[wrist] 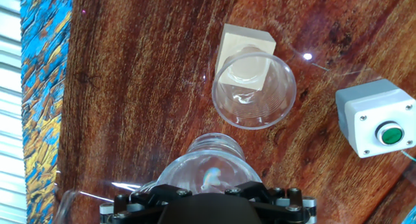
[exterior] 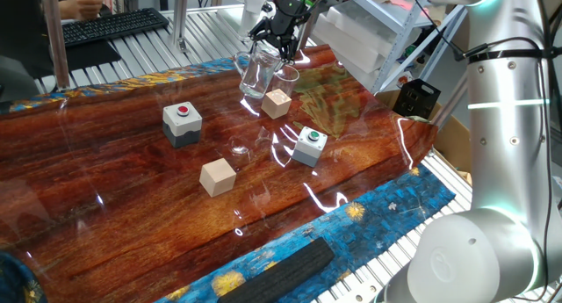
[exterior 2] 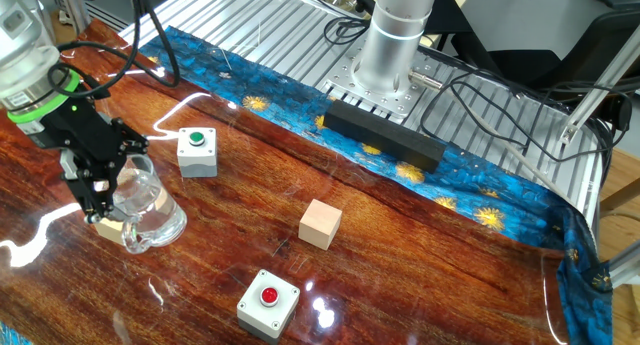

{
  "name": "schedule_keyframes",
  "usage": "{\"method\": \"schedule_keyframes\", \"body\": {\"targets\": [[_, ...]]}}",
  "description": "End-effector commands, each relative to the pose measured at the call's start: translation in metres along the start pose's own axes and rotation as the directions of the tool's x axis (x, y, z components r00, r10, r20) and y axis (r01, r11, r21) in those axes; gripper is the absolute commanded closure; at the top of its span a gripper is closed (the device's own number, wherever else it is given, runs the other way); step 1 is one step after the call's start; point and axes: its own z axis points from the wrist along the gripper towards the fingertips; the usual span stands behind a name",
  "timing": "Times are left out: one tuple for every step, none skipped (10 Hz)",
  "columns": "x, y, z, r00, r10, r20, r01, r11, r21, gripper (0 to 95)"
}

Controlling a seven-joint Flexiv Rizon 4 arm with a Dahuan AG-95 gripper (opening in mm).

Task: Pour the water from one cup into another empty cup

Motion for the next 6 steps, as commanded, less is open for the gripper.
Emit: {"method": "schedule_keyframes", "body": {"targets": [[0.0001,0.0001,-0.0002,1.0,0.008,-0.002,-0.008,1.0,-0.002,95.0],[0.0001,0.0001,-0.0002,1.0,0.009,-0.007,-0.009,1.0,-0.004,95.0],[0.0001,0.0001,-0.0002,1.0,0.007,-0.011,-0.007,1.0,-0.007,95.0],[0.0001,0.0001,-0.0002,1.0,0.007,-0.011,-0.007,1.0,-0.007,95.0],[-0.0002,-0.0062,-0.0045,1.0,0.004,-0.026,-0.005,1.0,-0.013,95.0],[-0.0004,-0.008,-0.0057,0.999,0.014,-0.033,-0.014,1.0,-0.013,95.0]]}}
